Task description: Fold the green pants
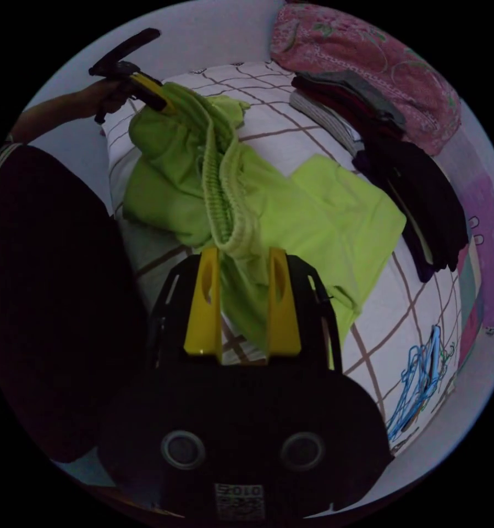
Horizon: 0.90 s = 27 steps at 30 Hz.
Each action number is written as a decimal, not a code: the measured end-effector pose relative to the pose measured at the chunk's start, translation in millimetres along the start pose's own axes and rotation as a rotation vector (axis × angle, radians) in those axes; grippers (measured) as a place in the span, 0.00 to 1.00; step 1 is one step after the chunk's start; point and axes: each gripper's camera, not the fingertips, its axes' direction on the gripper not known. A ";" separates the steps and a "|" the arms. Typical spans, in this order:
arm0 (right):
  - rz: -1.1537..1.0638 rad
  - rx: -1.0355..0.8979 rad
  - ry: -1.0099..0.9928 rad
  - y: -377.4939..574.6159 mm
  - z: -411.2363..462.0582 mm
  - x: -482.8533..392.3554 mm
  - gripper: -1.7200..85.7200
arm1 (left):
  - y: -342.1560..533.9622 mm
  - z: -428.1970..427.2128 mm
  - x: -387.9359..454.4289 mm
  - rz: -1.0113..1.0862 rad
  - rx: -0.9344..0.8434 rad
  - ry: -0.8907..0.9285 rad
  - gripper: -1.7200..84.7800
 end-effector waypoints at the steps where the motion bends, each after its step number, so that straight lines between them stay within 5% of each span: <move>1: 0.001 0.002 0.003 0.8 1.1 -5.2 0.16 | 0.2 -2.1 8.3 0.009 0.000 -0.004 0.12; 17: -0.057 0.013 0.038 -13.9 -1.5 -75.1 0.12 | 69.1 -7.7 128.9 0.100 0.011 -0.061 0.11; 27: 0.197 0.194 -0.024 -16.6 -102.2 -82.8 0.09 | 131.3 -43.5 181.9 0.127 0.062 -0.106 0.11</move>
